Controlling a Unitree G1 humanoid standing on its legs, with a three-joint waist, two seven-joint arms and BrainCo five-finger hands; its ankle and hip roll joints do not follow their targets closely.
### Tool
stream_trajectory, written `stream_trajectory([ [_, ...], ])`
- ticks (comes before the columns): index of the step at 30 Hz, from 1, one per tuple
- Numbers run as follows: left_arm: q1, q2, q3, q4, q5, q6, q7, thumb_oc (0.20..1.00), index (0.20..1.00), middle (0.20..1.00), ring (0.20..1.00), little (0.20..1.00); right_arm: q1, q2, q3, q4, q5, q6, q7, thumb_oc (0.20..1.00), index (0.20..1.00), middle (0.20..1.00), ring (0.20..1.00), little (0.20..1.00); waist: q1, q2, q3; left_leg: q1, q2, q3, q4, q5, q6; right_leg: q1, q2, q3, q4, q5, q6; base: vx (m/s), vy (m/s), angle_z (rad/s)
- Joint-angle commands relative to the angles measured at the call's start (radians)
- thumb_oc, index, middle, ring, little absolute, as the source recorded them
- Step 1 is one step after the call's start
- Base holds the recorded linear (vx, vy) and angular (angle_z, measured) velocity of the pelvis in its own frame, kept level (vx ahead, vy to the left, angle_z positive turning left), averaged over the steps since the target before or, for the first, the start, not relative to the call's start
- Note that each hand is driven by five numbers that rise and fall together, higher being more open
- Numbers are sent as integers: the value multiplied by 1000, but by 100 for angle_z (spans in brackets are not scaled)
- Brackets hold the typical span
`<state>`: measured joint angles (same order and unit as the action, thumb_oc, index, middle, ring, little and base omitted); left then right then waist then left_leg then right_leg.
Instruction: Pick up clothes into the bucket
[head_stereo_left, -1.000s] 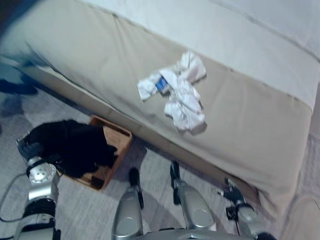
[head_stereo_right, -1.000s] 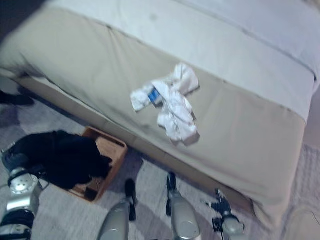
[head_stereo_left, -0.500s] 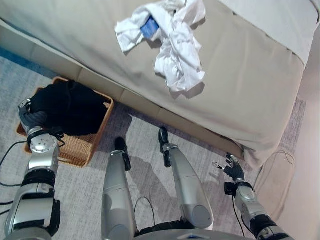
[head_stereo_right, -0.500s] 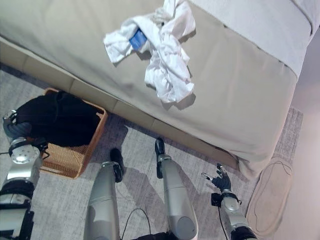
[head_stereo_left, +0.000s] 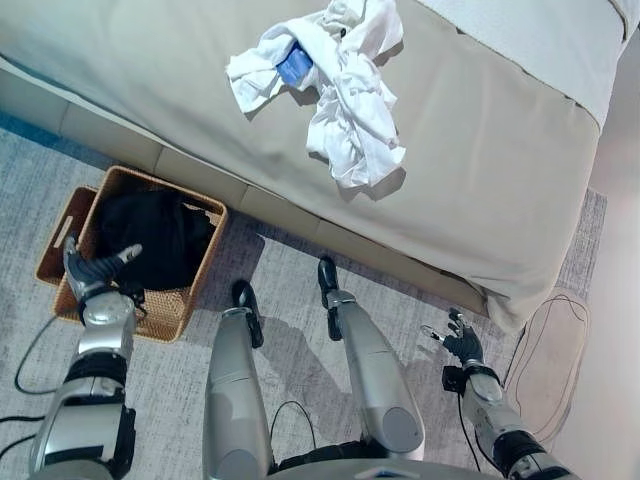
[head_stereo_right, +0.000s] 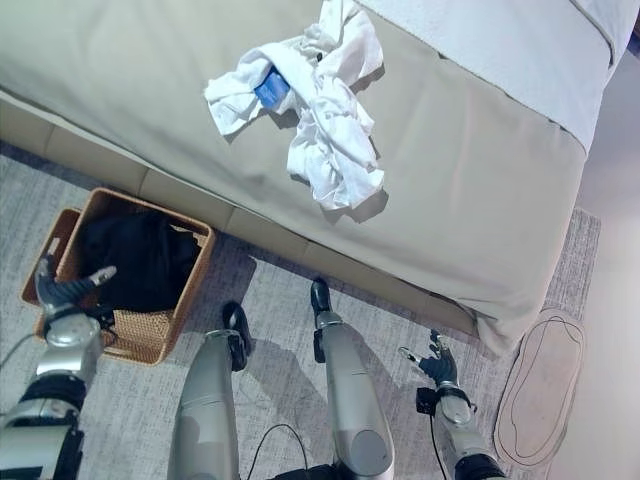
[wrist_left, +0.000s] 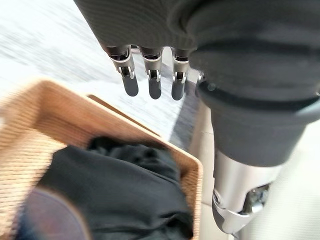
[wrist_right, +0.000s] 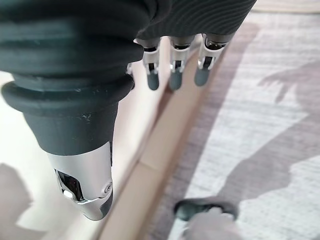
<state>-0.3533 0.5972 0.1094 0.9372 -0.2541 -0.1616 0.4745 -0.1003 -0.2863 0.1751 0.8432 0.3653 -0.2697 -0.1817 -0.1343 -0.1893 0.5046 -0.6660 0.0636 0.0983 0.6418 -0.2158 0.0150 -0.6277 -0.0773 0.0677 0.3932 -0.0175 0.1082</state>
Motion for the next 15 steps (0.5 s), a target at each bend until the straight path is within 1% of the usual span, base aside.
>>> stream_trajectory([
  [1,80,-41,45,-27,-22,-16,19,1000,1000,1000,1000,1000,9,-60,-8,-46,-2,-3,-11,1000,1000,1000,1000,1000,45,28,15,98,-69,-56,-63,0,5,70,-69,-7,-76,53,46,31,-62,2],
  [4,171,-113,39,-88,-31,-36,1,1000,1000,1000,1000,1000,3,-74,-25,-46,-17,6,-12,1000,1000,1000,1000,1000,68,68,0,163,-83,-71,-146,37,-8,122,-83,-34,-105,51,39,43,-81,23],
  [6,227,-150,19,-145,-47,-66,-26,1000,1000,1000,1000,1000,8,-85,-39,-51,-24,9,-11,1000,1000,1000,1000,1000,81,95,-22,214,-93,-83,-206,61,-15,167,-94,-52,-121,45,32,64,-86,31],
  [7,228,-150,19,-145,-47,-65,-26,1000,1000,1000,1000,1000,8,-85,-39,-51,-24,9,-11,1000,1000,1000,1000,1000,80,95,-22,216,-93,-83,-208,61,-15,169,-94,-52,-122,45,32,95,-108,37],
  [8,255,-180,8,-155,-85,-102,-60,1000,1000,1000,1000,1000,21,-85,-55,-31,-21,9,-6,1000,1000,1000,1000,1000,92,123,-45,262,-105,-105,-255,80,-22,204,-100,-72,-117,28,26,92,-157,40],
  [9,273,-193,-10,-162,-100,-119,-96,1000,1000,1000,1000,1000,30,-80,-60,-8,-18,9,1,1000,1000,1000,1000,1000,97,140,-62,292,-113,-123,-288,98,-27,233,-105,-88,-121,20,24,126,-195,40],
  [10,282,-200,-17,-150,-102,-116,-119,1000,1000,1000,1000,1000,37,-81,-67,0,-22,11,6,1000,1000,1000,1000,1000,100,152,-72,310,-117,-133,-297,98,-28,254,-106,-97,-118,10,22,56,-114,38],
  [11,282,-199,-17,-150,-102,-116,-119,1000,1000,1000,1000,1000,36,-80,-67,0,-22,11,6,1000,1000,1000,1000,1000,98,151,-74,308,-119,-134,-302,103,-28,252,-108,-98,-121,13,22,117,-138,51],
  [12,297,-215,-36,-135,-136,-131,-187,1000,1000,1000,1000,1000,60,-80,-76,36,-34,18,24,1000,1000,1000,1000,1000,103,175,-110,357,-124,-164,-336,118,-36,303,-115,-124,-119,-7,15,114,-159,66],
  [13,300,-223,-46,-123,-157,-141,-218,1000,1000,1000,1000,1000,72,-80,-75,41,-48,17,28,1000,1000,1000,1000,1000,104,183,-121,389,-125,-175,-357,121,-42,334,-111,-135,-119,-19,11,142,-215,81],
  [15,305,-245,-66,-117,-171,-149,-263,1000,1000,1000,1000,1000,87,-78,-67,67,-75,22,41,1000,1000,1000,1000,1000,108,192,-160,426,-130,-196,-397,139,-47,375,-104,-156,-140,-22,5,79,-160,54],
])
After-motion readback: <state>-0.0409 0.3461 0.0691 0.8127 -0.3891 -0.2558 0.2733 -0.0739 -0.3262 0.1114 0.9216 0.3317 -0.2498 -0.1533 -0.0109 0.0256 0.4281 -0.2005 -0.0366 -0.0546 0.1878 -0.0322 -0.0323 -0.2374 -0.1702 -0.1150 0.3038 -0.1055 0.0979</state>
